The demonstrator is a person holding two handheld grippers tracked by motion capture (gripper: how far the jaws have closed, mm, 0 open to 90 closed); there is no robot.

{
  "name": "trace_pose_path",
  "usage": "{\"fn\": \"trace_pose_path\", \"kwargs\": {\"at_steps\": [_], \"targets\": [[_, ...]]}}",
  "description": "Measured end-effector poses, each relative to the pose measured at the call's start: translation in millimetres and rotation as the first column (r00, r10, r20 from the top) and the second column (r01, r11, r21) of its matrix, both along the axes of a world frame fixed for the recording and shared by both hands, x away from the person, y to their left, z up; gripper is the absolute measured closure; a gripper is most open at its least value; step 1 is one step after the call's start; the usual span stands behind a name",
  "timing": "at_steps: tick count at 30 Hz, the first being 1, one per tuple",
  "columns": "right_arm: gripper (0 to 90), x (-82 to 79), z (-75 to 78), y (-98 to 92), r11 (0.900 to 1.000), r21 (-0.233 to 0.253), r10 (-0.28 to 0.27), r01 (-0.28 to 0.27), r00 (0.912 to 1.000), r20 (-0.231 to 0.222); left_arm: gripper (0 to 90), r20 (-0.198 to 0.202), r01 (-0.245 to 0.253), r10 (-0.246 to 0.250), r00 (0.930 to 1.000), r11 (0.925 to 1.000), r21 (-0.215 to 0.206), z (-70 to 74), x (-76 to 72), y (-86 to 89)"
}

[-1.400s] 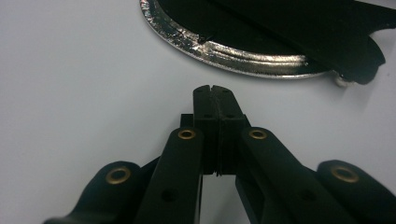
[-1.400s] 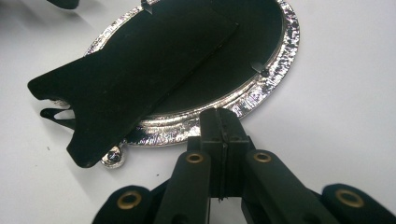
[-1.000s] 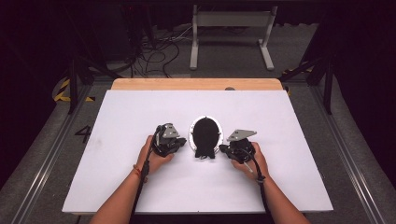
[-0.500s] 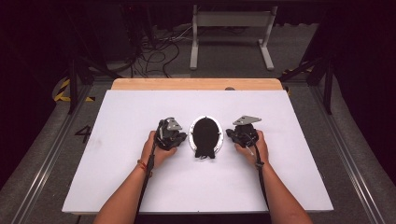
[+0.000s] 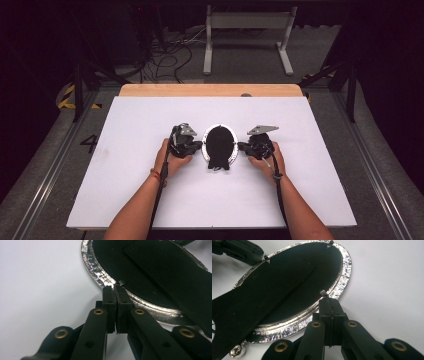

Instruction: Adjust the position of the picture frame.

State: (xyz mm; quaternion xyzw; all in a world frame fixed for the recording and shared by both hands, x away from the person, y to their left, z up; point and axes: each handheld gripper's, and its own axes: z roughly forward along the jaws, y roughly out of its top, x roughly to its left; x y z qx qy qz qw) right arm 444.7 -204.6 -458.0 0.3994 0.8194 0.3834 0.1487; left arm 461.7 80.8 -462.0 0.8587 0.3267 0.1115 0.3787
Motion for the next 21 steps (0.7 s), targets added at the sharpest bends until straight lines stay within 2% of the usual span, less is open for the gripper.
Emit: {"fn": "trace_pose_path", "kwargs": {"at_steps": [2,6,9,13,17,19,20,21], "targets": [[90.0,-0.3,0.3,0.8,1.0,-0.009,0.002,-0.002,1.0,0.003,83.2,0.002,-0.008,0.008,1.0,1.0,0.0,0.0,0.6,0.4],[90.0,2.7,-0.7,3.6,0.999,-0.039,-0.015,0.016,0.9992,0.038,80.3,0.024,-0.032,0.032,0.9992,0.9995,0.007,-0.9,3.5,-0.4],[90.0,8.6,-2.0,3.8,0.999,-0.027,-0.04,0.042,0.998,0.048,77.6,0.039,-0.058,0.058,0.9975,0.9983,0.005,-2.1,6.4,-2.3],[90.0,17.9,-1.4,5.1,0.998,-0.02,-0.065,0.066,0.9971,0.039,78.2,0.053,-0.059,0.058,0.9969,0.9981,0.015,-2.1,9.5,-3.5],[90.0,23.7,-0.8,6.0,0.997,-0.022,-0.068,0.068,0.9972,0.031,82.0,0.043,-0.039,0.038,0.9984,0.9992,0.007,-2.3,9.8,-3.8],[90.0,24.4,-0.9,5.0,0.998,-0.017,-0.056,0.056,0.9981,0.028,88.4,0.037,-0.028,0.028,0.9989,0.9996,0.004,-2.3,9.3,-3.9],[90.0,24.2,-0.4,2.9,0.999,-0.001,-0.041,0.041,0.9991,0.007,90.0,0.025,-0.016,0.016,0.9996,0.9999,-0.003,-2.1,9.2,-2.6],[90.0,23.3,-0.3,3.1,0.999,-0.003,-0.039,0.039,0.9992,0.007,90.0,0.012,-0.011,0.011,0.9999,0.9998,-0.019,-2.3,9.9,-0.6]]}}
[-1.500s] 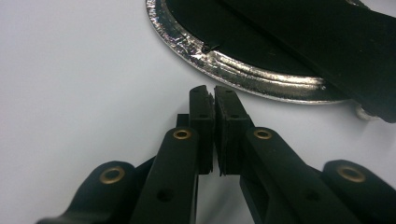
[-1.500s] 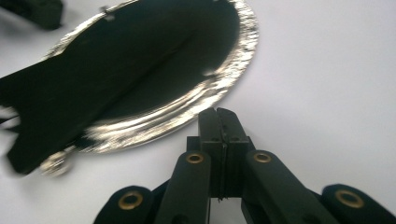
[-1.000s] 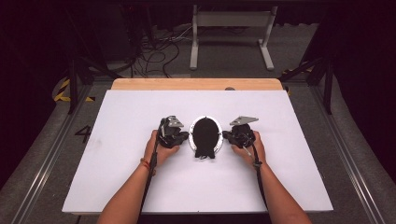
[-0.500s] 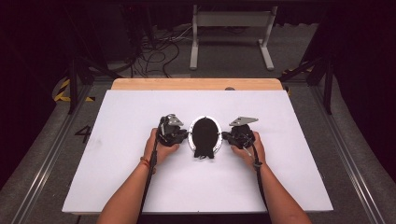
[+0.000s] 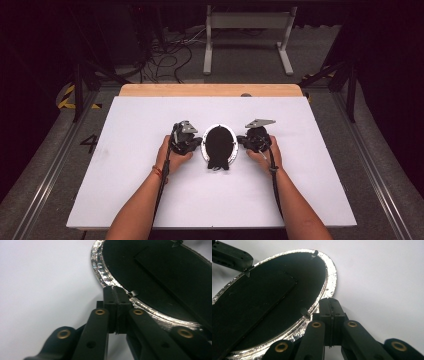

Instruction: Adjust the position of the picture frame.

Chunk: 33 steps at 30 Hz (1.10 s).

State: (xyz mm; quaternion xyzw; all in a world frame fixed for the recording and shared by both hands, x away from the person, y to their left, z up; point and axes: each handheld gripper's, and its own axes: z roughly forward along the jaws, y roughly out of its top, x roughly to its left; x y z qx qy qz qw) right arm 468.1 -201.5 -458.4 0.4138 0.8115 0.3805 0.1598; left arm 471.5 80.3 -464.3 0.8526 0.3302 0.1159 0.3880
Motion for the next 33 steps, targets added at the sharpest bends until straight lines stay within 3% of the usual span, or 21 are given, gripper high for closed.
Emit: {"fn": "trace_pose_path", "kwargs": {"at_steps": [3,9,22,23,25,29,30,31,33], "targets": [[90.0,-2.8,0.2,0.1,1.0,0.001,0.019,-0.019,0.9998,-0.002,90.0,-0.026,0.016,-0.017,0.9995,0.9997,-0.021,-0.1,0.0,4.7],[90.0,-10.3,-0.2,-2.0,0.999,0.015,0.042,-0.042,0.9991,-0.011,90.0,-0.042,0.031,-0.032,0.9986,0.9992,-0.027,0.3,-2.0,6.2],[90.0,-23.3,0.5,-1.1,0.998,-0.009,0.055,-0.055,0.9985,-0.004,90.0,-0.015,0.041,-0.041,0.9991,0.9992,0.004,1.3,-1.6,2.6],[90.0,-25.6,1.8,-0.2,0.998,-0.035,0.055,-0.055,0.9985,0.005,90.0,-0.013,0.038,-0.038,0.9992,0.9993,0.002,1.2,-1.3,1.2],[90.0,-26.4,1.8,-0.3,0.998,-0.04,0.053,-0.052,0.9986,0.009,90.0,-0.005,0.036,-0.036,0.9993,0.9993,0.013,1.5,-1.2,-2.8],[90.0,-27.7,1.5,-4.9,0.998,-0.024,0.049,-0.049,0.9988,-0.003,90.0,0.008,0.029,-0.029,0.9995,0.9995,0.009,0.4,-3.0,-3.6],[90.0,-27.7,1.5,-5.0,0.999,-0.024,0.049,-0.049,0.9988,-0.003,86.7,0.008,0.029,-0.029,0.9995,0.9995,0.009,0.4,-3.0,-3.6],[90.0,-27.8,1.5,-5.1,0.998,-0.029,0.052,-0.052,0.9987,-0.001,77.1,0.025,-0.012,0.011,0.9996,0.9992,0.038,2.1,-4.9,-3.1],[89.4,-29.3,1.9,-6.1,0.998,-0.043,0.04,-0.039,0.9991,0.017,76.2,0.038,-0.014,0.013,0.9992,0.999,0.043,6.2,-8.6,1.8]]}}
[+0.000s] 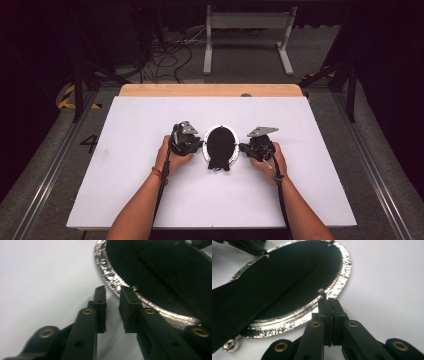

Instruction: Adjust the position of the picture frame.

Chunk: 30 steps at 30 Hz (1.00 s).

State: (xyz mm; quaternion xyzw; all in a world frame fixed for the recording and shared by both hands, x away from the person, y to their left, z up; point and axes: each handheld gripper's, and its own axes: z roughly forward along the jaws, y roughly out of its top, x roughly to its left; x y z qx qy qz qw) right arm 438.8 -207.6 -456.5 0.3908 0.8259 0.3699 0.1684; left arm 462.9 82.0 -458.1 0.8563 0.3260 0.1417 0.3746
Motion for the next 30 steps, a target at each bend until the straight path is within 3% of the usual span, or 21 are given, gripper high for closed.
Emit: {"fn": "trace_pose_path", "kwargs": {"at_steps": [3,6,7,8,10,12,17,21,23,28,30], "targets": [[87.6,-4.5,2.0,-4.9,1.0,0.018,-0.005,0.005,0.9999,0.014,75.2,0.022,0.028,-0.026,0.9994,0.9965,-0.079,14.9,-11.6,16.1],[85.4,-12.7,5.6,-11.4,1.0,0.014,0.005,-0.005,0.9994,0.034,69.2,0.059,0.059,-0.053,0.9969,0.9921,-0.111,28.5,-27.2,30.0],[84.8,-15.1,6.7,-13.0,1.0,0.018,0.012,-0.013,0.9993,0.036,67.6,0.104,0.072,-0.059,0.9928,0.9905,-0.118,32.8,-36.9,35.5],[84.6,-19.2,8.7,-15.3,1.0,0.021,0.022,-0.023,0.9989,0.041,66.6,0.133,0.089,-0.075,0.9882,0.9905,-0.105,34.9,-44.9,38.3],[83.4,-25.4,11.9,-18.8,0.999,0.011,0.038,-0.039,0.998,0.05,61.2,0.155,0.115,-0.103,0.9825,0.9907,-0.073,37.0,-58.3,44.2],[82.0,-31.3,15.4,-22.6,0.998,0.024,0.055,-0.056,0.9973,0.049,58.2,0.175,0.126,-0.113,0.978,0.9897,-0.067,36.9,-71.6,50.8],[77.7,-45.7,21.3,-33.1,0.994,0.047,0.098,-0.1,0.9943,0.041,47.6,0.17,0.113,-0.095,0.9809,0.9888,-0.098,30.3,-97.6,73.7],[73.0,-57.0,24.5,-36.9,0.991,0.048,0.127,-0.128,0.9912,0.038,44.9,0.139,0.095,-0.082,0.9869,0.9913,-0.091,24.5,-114.6,90.6],[71.4,-61.9,25.6,-37.2,0.99,0.046,0.135,-0.137,0.9901,0.038,40.9,0.136,0.094,-0.081,0.9873,0.9914,-0.091,23.6,-117.7,93.1],[70.2,-76.5,28.7,-37.8,0.985,0.042,0.163,-0.166,0.9848,0.059,35.4,0.156,0.083,-0.07,0.9852,0.9934,-0.078,17.7,-141.7,112.4],[69.5,-80.7,29.7,-38.6,0.984,0.05,0.165,-0.169,0.9839,0.069,34.2,0.153,0.081,-0.065,0.9861,0.9918,-0.099,15.3,-147.6,119.5]]}}
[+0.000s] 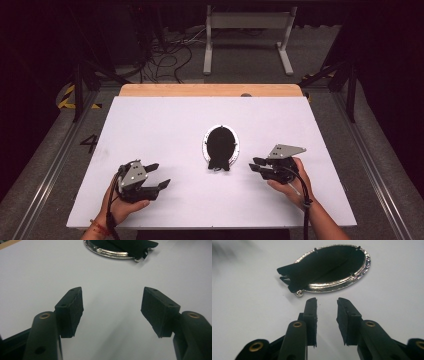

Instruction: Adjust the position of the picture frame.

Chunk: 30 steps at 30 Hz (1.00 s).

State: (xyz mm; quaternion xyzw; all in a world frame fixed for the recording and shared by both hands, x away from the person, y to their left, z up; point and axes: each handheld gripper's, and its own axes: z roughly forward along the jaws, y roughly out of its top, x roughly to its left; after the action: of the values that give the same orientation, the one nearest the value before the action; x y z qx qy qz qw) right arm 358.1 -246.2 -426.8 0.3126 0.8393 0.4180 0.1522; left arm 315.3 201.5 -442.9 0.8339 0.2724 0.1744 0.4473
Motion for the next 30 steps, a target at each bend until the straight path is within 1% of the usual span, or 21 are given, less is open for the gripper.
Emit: {"fn": "trace_pose_path", "kwargs": {"at_steps": [3,4,6,8,10,13,14,16,17,18,21,30], "targets": [[63.8,-5.4,0.4,-1.3,1.0,0.001,0.002,-0.001,1.0,-0.001,29.8,0.013,-0.025,0.025,0.9996,0.9995,-0.021,-4.3,-6.2,8.3],[63.1,-6.3,0.0,-1.9,1.0,0.002,0.001,-0.001,1.0,-0.006,28.3,0.013,-0.029,0.03,0.9995,0.9992,-0.026,-4.9,-7.3,10.1],[61.6,-7.2,-0.8,-2.6,1.0,0.004,0.001,-0.001,0.9999,-0.01,25.4,0.026,-0.044,0.045,0.9987,0.9989,-0.013,-5.2,-10.2,13.9],[58.5,-7.8,-1.6,-2.5,1.0,-0.004,0.002,-0.002,1.0,-0.009,23.3,0.024,-0.054,0.054,0.9982,0.9982,-0.027,-4.9,-11.1,17.3],[58.4,-8.4,-1.8,-2.2,1.0,0.003,0.005,-0.005,0.9998,-0.018,21.9,0.027,-0.065,0.066,0.9974,0.9975,-0.026,-4.6,-11.7,18.9],[61.8,-9.5,-2.3,0.9,1.0,0.0,0.023,-0.023,0.9994,-0.024,21.0,0.034,-0.069,0.07,0.997,0.9974,-0.016,-5.2,-11.6,19.8],[63.7,-9.8,-2.4,2.0,0.999,0.003,0.032,-0.032,0.9992,-0.026,20.9,0.032,-0.07,0.07,0.997,0.9975,-0.014,-6.0,-11.2,20.2],[64.3,-10.1,-2.5,2.9,0.999,0.006,0.037,-0.037,0.9989,-0.027,20.7,0.028,-0.075,0.075,0.9968,0.9971,-0.013,-7.2,-11.0,20.1],[65.3,-10.2,-3.8,5.0,0.999,0.003,0.046,-0.045,0.9985,-0.032,20.7,0.024,-0.073,0.072,0.9971,0.9974,0.004,-9.6,-10.4,19.5],[65.3,-10.0,-4.9,5.9,0.999,0.0,0.048,-0.048,0.9983,-0.034,20.5,0.02,-0.072,0.072,0.9972,0.9974,0.006,-10.4,-10.8,18.9],[65.3,-9.8,-7.8,8.5,0.998,-0.009,0.055,-0.055,0.9976,-0.043,20.0,0.024,-0.067,0.066,0.9975,0.9973,0.03,-12.1,-11.1,17.9],[64.9,-9.7,-10.6,15.1,0.998,-0.021,0.061,-0.062,0.9968,-0.051,19.6,0.017,-0.061,0.06,0.998,0.9979,0.024,-13.3,-11.3,20.6]]}}
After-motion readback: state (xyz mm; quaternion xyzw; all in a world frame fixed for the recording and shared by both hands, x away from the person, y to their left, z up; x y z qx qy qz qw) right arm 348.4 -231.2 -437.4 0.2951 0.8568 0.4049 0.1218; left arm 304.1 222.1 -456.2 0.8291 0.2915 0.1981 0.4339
